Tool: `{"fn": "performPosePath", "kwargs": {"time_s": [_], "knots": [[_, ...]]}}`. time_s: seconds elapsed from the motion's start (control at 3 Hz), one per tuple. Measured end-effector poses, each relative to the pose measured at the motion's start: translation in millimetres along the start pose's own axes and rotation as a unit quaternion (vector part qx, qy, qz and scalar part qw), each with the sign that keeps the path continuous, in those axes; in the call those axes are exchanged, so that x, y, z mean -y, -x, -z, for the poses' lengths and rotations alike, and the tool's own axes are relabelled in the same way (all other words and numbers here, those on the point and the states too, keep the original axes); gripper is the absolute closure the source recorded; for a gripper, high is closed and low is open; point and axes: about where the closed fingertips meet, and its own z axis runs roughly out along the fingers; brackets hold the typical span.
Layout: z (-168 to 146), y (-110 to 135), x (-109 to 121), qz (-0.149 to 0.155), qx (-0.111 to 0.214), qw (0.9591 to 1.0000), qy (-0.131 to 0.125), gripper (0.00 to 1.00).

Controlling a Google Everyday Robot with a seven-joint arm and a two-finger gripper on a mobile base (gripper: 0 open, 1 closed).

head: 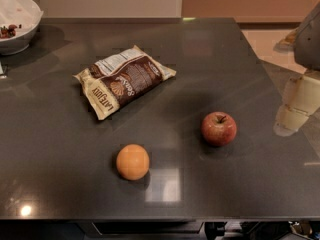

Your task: Move brown chip bag near apple

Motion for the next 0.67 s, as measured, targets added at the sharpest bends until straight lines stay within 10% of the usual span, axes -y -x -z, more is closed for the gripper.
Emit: {"fn": "performPosePath", "kwargs": {"time_s": [0.67], "knots": [[-6, 16, 18, 0.007, 0.011, 0.9999, 0.002, 0.00]]}}
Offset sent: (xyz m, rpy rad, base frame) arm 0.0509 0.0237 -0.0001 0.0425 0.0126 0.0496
